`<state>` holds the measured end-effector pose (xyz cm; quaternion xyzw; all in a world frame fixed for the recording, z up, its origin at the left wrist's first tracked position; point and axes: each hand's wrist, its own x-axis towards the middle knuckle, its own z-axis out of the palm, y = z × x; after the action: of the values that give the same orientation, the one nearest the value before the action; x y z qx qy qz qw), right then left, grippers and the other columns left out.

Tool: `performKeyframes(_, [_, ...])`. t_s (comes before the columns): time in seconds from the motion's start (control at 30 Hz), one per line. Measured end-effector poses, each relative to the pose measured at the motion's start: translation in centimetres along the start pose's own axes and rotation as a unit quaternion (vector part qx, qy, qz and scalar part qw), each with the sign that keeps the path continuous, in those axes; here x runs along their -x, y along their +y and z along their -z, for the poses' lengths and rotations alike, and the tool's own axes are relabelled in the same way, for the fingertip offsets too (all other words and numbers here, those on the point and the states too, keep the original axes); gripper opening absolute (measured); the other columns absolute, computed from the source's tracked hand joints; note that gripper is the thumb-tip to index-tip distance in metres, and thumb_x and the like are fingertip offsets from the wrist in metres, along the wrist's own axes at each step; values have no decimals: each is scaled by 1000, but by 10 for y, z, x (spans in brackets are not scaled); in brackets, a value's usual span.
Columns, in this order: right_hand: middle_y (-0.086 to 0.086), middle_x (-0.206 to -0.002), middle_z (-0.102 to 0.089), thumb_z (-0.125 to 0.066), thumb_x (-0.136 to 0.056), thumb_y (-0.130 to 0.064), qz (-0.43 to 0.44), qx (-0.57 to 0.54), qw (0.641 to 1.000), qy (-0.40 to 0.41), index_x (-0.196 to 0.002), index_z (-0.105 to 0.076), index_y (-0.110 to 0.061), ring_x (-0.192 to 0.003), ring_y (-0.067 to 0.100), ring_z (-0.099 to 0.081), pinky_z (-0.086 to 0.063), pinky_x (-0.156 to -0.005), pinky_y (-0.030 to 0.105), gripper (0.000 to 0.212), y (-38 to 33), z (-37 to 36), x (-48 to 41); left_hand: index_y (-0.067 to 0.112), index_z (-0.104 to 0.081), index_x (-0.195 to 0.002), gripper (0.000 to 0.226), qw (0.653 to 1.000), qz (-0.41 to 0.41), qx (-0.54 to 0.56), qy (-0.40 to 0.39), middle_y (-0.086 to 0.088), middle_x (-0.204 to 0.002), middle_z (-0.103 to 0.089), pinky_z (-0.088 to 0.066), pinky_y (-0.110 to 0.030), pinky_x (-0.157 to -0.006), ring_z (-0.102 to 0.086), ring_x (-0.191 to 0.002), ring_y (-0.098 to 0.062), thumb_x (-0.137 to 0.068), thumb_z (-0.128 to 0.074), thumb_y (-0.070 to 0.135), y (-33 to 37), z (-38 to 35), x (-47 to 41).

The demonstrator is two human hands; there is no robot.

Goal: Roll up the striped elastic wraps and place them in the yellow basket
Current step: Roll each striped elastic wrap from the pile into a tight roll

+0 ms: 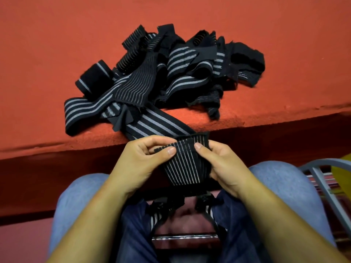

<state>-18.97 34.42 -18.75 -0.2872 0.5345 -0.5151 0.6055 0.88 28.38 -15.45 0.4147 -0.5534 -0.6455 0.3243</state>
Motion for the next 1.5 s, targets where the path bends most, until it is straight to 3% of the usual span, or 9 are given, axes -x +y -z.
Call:
performKeyframes(0.2, [12, -118, -77, -46, -108, -26, -17, -26, 999, -43, -123, -71, -10, -111, 24, -74, -56, -98, 41, 33, 1, -1, 3, 13, -79, -104, 25, 999, -9, -42, 13, -8, -99, -81, -55, -26, -86, -75, -94, -16, -81, -78, 23, -8, 0, -6])
performKeyframes(0.37, [12, -120, -77, -42, -109, -26, -36, -54, 996, -56, -123, -70, -10, -112, 25, -73, -52, -107, 48, 35, 0, -2, 3, 19, -81, -100, 18, 997, -29, -65, 25, -1, -100, -81, -55, -23, -86, -74, -95, -13, -82, -80, 23, -10, -1, -7])
performKeyframes(0.6, [5, -120, -77, -41, -110, -29, -21, 15, 997, -73, -128, -68, -24, -113, 20, -73, -58, -87, 35, 33, 2, 0, 4, 21, -81, -98, 18, 995, -58, -75, 31, 5, -98, -81, -53, -15, -82, -74, -93, -4, -80, -79, 24, -7, -6, -5])
performKeyframes(0.77, [0, -127, -75, -50, -100, -39, -36, -5, 996, -81, -134, -67, -31, -120, 21, -70, -46, -108, 55, 39, 3, -2, 6, 17, -80, -98, 15, 995, -62, -76, 36, 6, -98, -81, -52, -14, -82, -74, -93, -3, -83, -78, 17, -8, -7, -6])
performKeyframes(0.93, [27, -136, -64, -66, -87, -48, -71, -34, 995, -63, -132, -68, -24, -117, 33, -64, -42, -111, 52, 51, 10, -3, 4, 21, -81, -97, 13, 993, -62, -97, 39, 8, -98, -81, -52, -14, -84, -74, -94, -4, -86, -80, 13, -10, -8, -6])
performKeyframes(1.03, [7, -129, -74, -57, -83, -51, -79, -43, 993, -71, -136, -64, -22, -123, 26, -68, -38, -119, 57, 60, 10, -3, 4, 21, -81, -96, 13, 992, -62, -105, 43, 8, -96, -81, -51, -13, -81, -73, -90, -2, -86, -80, 13, -11, -8, -6])
performKeyframes(1.13, [-3, -131, -73, -59, -93, -60, -71, -10, 993, -94, -135, -66, -30, -127, 20, -66, -36, -120, 59, 52, 11, -3, 4, 20, -81, -97, 11, 991, -63, -107, 44, 7, -95, -81, -52, -14, -81, -74, -90, -4, -87, -80, 15, -12, -8, -7])
performKeyframes(1.23, [-6, -125, -75, -56, -97, -58, -35, 48, 993, -100, -118, -76, -41, -121, 14, -69, -45, -112, 50, 33, 9, -2, 7, 18, -81, -97, 11, 992, -68, -103, 39, 5, -96, -81, -53, -16, -83, -74, -92, -7, -86, -79, 18, -14, -9, -8])
performKeyframes(1.5, [-8, -114, -78, -52, -98, -44, 42, 144, 985, -88, -118, -74, -28, -113, 8, -71, -49, -103, 34, 34, 10, -3, 7, 22, -78, -92, 20, 996, -44, -68, 41, -6, -86, -80, -55, -24, -77, -72, -80, -10, -78, -79, 35, -17, -11, -7])
